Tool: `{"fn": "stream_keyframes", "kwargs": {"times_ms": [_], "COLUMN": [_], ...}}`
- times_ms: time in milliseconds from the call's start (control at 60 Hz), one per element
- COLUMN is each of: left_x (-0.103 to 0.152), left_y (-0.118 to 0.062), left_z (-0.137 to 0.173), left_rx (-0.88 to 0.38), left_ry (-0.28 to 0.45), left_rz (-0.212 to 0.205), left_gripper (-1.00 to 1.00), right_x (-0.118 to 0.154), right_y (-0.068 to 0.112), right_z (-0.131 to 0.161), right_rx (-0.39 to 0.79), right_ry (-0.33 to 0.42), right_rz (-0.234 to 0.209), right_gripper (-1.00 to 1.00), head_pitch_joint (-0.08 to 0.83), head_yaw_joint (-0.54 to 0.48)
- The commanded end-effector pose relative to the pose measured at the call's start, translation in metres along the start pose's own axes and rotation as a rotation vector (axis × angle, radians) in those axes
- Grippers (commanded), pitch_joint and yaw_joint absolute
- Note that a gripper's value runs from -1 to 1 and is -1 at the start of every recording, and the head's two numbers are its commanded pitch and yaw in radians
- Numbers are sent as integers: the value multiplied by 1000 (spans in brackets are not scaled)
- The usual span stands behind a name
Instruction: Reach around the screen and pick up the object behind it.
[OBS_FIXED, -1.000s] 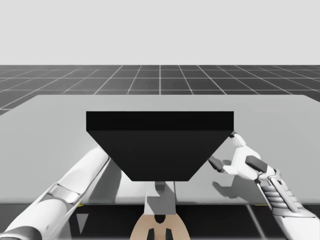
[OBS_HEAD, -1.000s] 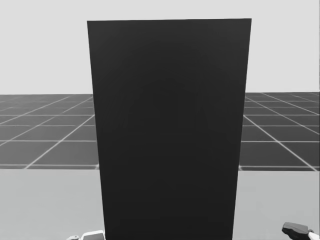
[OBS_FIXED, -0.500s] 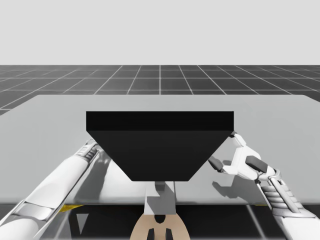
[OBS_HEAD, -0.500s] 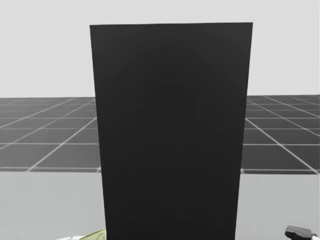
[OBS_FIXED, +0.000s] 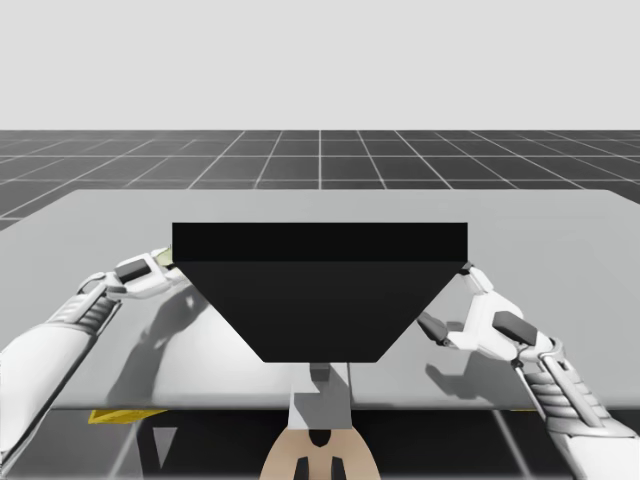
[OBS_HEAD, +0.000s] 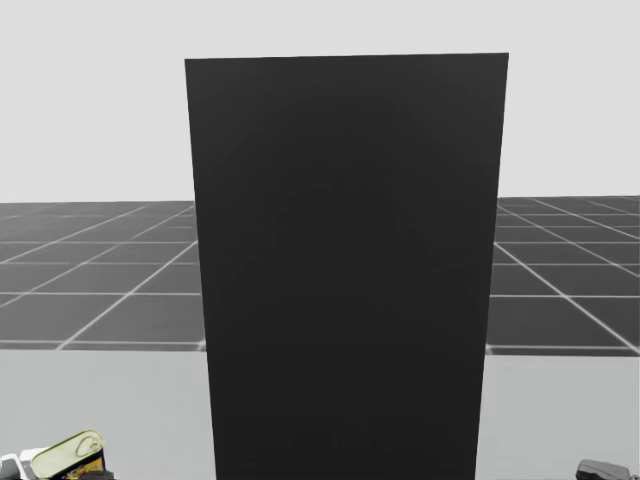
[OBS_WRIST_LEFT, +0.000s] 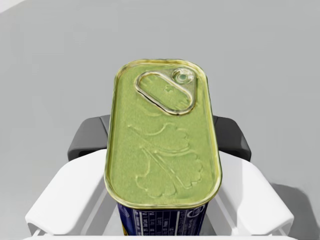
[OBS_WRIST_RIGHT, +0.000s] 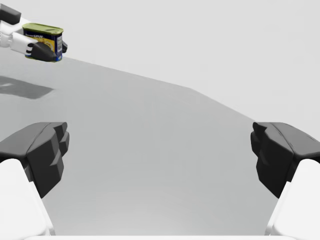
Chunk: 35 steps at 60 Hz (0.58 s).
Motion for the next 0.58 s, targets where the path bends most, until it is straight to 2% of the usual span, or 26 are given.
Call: {"fn": "stream_keyframes", "kwargs": {"times_ms": [17, 150, 283, 467, 583], "left_x": [49, 73, 99, 158, 202], "left_y": [25, 29, 30, 21, 12], "left_z": [16, 27, 37, 56, 73], "left_rx": [69, 97, 125, 167, 202], "left_ry": [-100, -140, -174, -268, -358], "left_rz": [-76, -103, -147, -230, -283], "left_gripper": [1000, 1000, 1000, 1000, 1000], "right_x": [3, 3, 5, 4, 5], "right_y": [-1, -1, -2, -1, -1], "right_z": [2, 2, 3, 3, 3], "right_rx": [50, 47, 43, 41, 38], "right_ry": [-76, -72, -73, -73, -75], "right_rz": [-26, -24, -20, -18, -21], "right_gripper": [-1000, -1000, -1000, -1000, -1000], "head_pitch_joint": [62, 61, 61, 62, 62], "head_yaw_joint": [48, 46, 45, 45, 47]}}
